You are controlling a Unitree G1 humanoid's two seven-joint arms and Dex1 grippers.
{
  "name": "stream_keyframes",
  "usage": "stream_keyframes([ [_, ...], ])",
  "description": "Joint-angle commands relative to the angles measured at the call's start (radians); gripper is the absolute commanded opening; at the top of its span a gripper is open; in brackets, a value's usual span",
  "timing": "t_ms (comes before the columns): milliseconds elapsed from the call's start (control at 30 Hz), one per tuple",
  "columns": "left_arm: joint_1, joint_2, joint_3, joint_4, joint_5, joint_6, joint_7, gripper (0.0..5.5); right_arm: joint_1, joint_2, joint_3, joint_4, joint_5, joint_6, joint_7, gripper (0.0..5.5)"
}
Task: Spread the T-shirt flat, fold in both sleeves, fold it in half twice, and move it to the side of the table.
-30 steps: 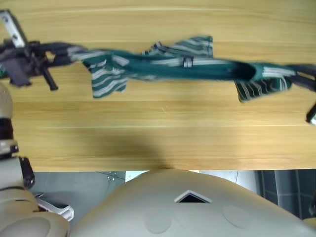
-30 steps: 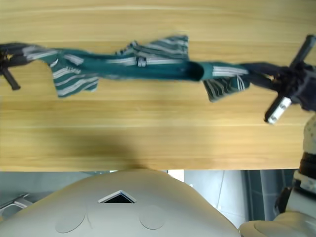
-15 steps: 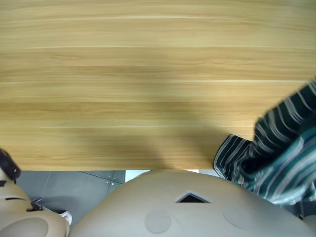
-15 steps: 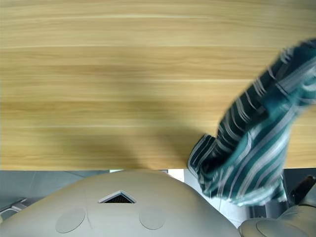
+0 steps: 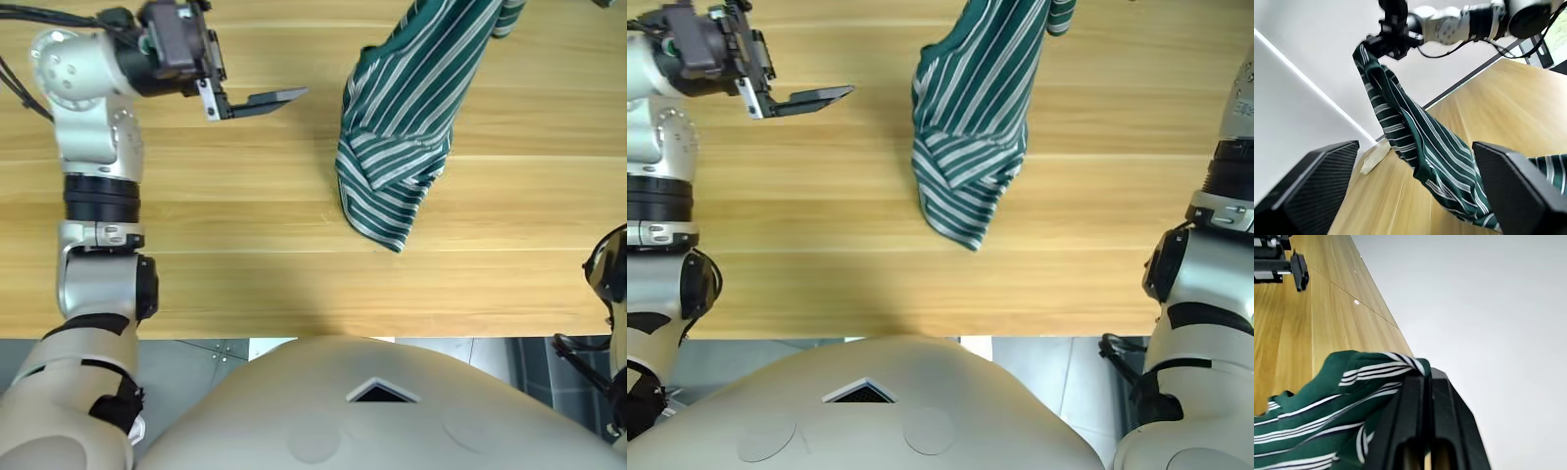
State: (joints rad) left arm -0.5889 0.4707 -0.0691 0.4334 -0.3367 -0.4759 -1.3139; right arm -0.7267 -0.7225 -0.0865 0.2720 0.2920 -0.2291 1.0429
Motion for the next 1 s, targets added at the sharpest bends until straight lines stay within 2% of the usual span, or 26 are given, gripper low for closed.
stream_keyframes([
  [33,-0.024,-0.071,-0.054,0.229,0.131,-0.081,0.07,4.28,-0.041,0.021,-0.003,0.019,-0.013,-0.032,-0.023,0.0],
  [200,-0.046,-0.177,-0.072,0.488,0.187,-0.085,0.116,4.28,-0.047,0.034,0.001,-0.005,-0.006,-0.029,-0.026,0.0],
  [367,-0.12,-0.266,-0.014,0.676,0.164,-0.02,0.167,4.28,-0.035,0.041,0.005,-0.012,-0.006,-0.035,-0.016,0.0],
  [767,-0.185,-0.35,0.098,0.728,0.112,0.145,0.075,4.28,0.006,0.038,0.013,-0.044,-0.006,-0.036,-0.001,0.0],
  [1000,-0.187,-0.366,0.109,0.73,0.124,0.165,0.086,3.16,0.023,0.043,0.021,-0.066,0.0,-0.029,-0.002,0.0],
])
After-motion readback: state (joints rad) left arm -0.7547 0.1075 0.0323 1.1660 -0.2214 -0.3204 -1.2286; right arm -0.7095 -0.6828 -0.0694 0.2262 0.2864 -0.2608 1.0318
